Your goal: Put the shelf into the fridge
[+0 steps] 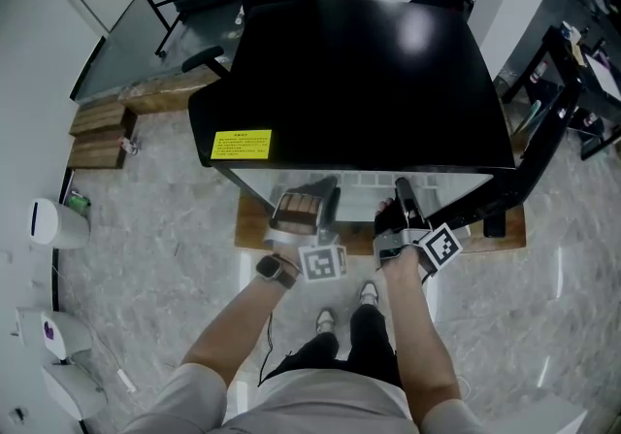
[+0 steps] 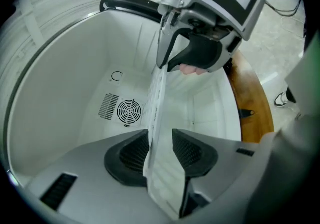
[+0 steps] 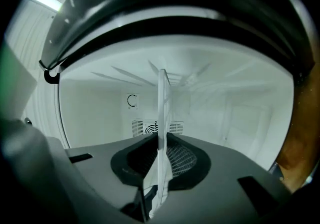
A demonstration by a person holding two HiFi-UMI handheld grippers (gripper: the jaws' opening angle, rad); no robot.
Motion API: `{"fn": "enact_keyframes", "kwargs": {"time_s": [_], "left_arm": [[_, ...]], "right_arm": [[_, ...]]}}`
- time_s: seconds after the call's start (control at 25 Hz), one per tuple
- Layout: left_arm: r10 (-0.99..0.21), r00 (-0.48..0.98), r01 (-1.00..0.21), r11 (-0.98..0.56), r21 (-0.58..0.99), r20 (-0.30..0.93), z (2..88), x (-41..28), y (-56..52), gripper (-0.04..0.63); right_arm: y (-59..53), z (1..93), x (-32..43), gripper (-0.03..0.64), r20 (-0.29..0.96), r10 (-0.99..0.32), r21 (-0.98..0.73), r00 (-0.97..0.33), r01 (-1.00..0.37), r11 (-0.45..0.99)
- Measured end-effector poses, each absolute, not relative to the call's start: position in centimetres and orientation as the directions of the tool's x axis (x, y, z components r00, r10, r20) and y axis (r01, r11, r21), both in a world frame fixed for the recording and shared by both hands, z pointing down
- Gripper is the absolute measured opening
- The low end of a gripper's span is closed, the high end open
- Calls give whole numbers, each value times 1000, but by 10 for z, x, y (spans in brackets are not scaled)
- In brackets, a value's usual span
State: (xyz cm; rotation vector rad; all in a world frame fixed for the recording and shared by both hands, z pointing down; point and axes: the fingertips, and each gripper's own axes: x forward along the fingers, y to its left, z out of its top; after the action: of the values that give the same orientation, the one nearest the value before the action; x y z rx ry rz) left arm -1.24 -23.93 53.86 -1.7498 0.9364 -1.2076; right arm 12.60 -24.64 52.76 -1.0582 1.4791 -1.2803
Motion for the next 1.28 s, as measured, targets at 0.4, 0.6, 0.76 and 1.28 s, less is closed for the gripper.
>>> {"fn": "enact_keyframes", "kwargs": {"time_s": [0.4, 0.6, 0.76, 1.28], "left_arm": [[-852, 346, -291, -495, -819, 393, 508, -1, -178, 18], [-814, 389, -369, -567, -736, 432, 500, 3, -139, 6], [-793, 412, -363, -595, -717, 450, 486, 5, -112, 6], [-781, 453, -385, -607, -696, 431, 457, 3, -79, 5]], "right_arm": [[-175, 508, 113, 37, -83, -935, -984, -344, -117, 130], [-135, 487, 101, 23, -94, -913, -977, -396, -138, 161], [-112, 470, 92, 21, -114, -902, -973, -417, -138, 187], [-89, 439, 78, 20, -154, -887, -960, -436, -146, 239]]}}
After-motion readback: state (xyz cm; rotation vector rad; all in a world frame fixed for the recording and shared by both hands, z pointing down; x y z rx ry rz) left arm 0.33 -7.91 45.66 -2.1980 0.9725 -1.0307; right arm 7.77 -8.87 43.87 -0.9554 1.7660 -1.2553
